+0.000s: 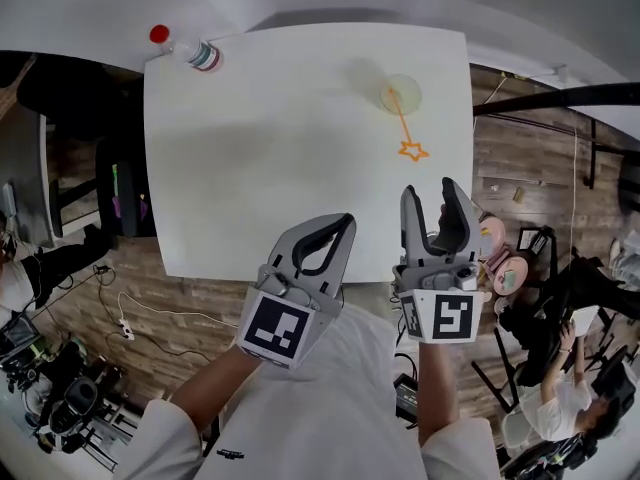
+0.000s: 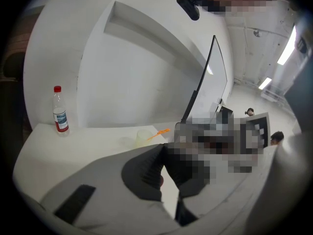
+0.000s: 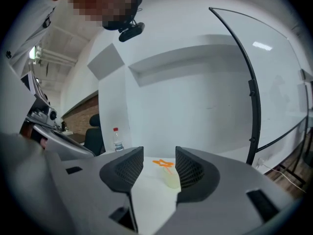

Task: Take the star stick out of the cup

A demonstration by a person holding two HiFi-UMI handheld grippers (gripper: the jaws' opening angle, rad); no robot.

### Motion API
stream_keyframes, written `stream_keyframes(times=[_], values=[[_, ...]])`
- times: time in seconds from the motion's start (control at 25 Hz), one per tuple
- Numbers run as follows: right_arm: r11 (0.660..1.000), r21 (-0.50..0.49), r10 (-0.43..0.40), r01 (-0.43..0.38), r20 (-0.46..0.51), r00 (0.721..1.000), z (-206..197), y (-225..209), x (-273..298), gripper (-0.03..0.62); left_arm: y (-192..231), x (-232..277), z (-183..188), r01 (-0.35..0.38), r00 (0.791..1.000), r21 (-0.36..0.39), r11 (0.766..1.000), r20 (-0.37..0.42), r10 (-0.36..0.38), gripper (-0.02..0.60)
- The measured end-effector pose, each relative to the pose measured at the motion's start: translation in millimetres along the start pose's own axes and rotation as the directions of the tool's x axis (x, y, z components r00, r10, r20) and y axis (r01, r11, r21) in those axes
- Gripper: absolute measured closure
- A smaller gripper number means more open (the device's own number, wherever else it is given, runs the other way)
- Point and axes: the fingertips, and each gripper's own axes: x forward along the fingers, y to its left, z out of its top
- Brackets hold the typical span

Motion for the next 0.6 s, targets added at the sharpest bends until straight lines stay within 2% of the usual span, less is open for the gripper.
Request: stream_keyframes(times=[0.2, 0.6], values=[[1.000, -0.004, -0.009, 0.009, -0.004, 1.000, -7.1, -4.8, 14.1, 0.390, 4.6, 2.2, -1.3, -0.012, 1.000, -0.021, 1.000, 0.005, 0.012, 0.578], [0.999, 0.033, 0.037, -0.035, -0.040, 0.999, -28.0, -9.1, 42.9, 0.358, 11.2, 13.5, -7.5, -0.021, 1.000, -0.041, 0.999, -0.020, 0.020, 0.578]])
